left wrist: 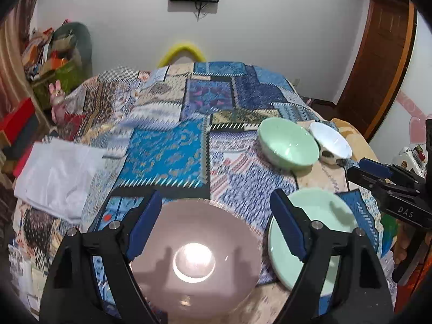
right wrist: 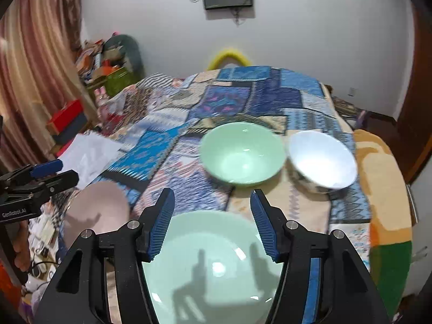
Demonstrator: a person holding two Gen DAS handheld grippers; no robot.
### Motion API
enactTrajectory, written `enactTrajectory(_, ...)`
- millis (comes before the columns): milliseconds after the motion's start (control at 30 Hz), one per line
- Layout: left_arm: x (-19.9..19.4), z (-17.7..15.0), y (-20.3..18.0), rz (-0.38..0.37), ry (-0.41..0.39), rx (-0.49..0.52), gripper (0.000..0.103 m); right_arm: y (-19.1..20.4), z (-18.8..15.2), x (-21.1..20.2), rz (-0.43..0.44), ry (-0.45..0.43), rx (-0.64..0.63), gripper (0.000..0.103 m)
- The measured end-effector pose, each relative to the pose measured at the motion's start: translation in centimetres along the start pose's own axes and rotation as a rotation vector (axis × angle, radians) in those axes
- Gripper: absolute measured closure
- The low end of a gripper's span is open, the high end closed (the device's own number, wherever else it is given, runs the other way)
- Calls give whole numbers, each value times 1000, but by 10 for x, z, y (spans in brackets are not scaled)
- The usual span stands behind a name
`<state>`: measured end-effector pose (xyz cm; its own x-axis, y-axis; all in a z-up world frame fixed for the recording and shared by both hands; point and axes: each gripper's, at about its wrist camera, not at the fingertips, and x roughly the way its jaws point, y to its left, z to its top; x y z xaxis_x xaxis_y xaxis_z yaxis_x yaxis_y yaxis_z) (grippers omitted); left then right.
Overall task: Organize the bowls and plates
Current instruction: 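Grasp the light green bowl rim with both grippers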
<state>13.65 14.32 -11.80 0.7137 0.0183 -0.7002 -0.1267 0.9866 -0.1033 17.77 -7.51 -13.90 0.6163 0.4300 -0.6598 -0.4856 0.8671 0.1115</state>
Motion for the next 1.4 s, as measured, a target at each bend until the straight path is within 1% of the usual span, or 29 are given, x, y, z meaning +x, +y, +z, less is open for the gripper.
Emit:
enactTrajectory(33, 5, 5, -6, 0, -2, 7, 15, -6, 0, -1, -6, -4, 5, 47)
enactTrajectory(100, 13, 11, -14, -4, -1, 14, 14, -17, 2, 0, -23, -7, 13, 47)
enactTrajectory(233, 39, 24, -29, -24, 28, 26, 14, -40, 6, 10, -49, -5, 33, 47)
enactTrajectory(433, 101, 40, -43, -97, 137, -22, 14, -63, 11, 36, -70, 7, 55, 47)
enactTrajectory(500, 118, 45, -46, -107, 153, -33, 14, -68, 13, 48, -66, 19, 67, 47)
enactTrajectory(567, 133, 50, -49, -102, 157, -30, 14, -73, 14, 58, -59, 36, 79, 47)
enactTrajectory(633, 145, 55, -52, -94, 155, -17, 14, -76, 15, 68, -43, 51, 90, 52)
enactTrajectory(667, 151, 57, -53, -90, 157, -9, 14, -78, 15, 71, -34, 59, 93, 56)
enactTrajectory(700, 158, 58, -55, -91, 164, 0, 16, -79, 16, 77, -18, 74, 99, 60)
enactTrajectory(733, 164, 59, -57, -92, 171, 6, 19, -80, 15, 81, -5, 85, 107, 62)
enactTrajectory(767, 169, 60, -58, -92, 179, 12, 20, -80, 15, 84, 3, 92, 111, 64)
enactTrajectory(833, 181, 62, -62, -94, 197, 25, 30, -80, 14, 91, 15, 108, 119, 66)
enactTrajectory(900, 192, 64, -65, -96, 221, 39, 36, -80, 13, 97, 20, 120, 116, 69)
enactTrajectory(933, 198, 64, -66, -99, 234, 43, 41, -79, 13, 100, 22, 125, 114, 70)
enactTrajectory(1000, 206, 66, -67, -97, 250, 43, 45, -78, 13, 104, 31, 135, 111, 71)
enactTrajectory(1067, 212, 67, -68, -99, 260, 45, 48, -78, 13, 107, 38, 142, 109, 73)
enactTrajectory(1133, 219, 69, -70, -96, 273, 52, 53, -78, 14, 111, 37, 150, 108, 73)
enactTrajectory(1167, 221, 69, -70, -98, 278, 55, 54, -79, 15, 113, 41, 158, 112, 73)
enactTrajectory(1200, 224, 69, -70, -110, 287, 55, 54, -81, 15, 114, 50, 162, 122, 73)
enactTrajectory(1267, 230, 69, -69, -120, 311, 48, 58, -85, 15, 115, 65, 167, 139, 74)
enactTrajectory(1400, 237, 69, -72, -157, 343, 38, 72, -80, 16, 116, 50, 179, 116, 75)
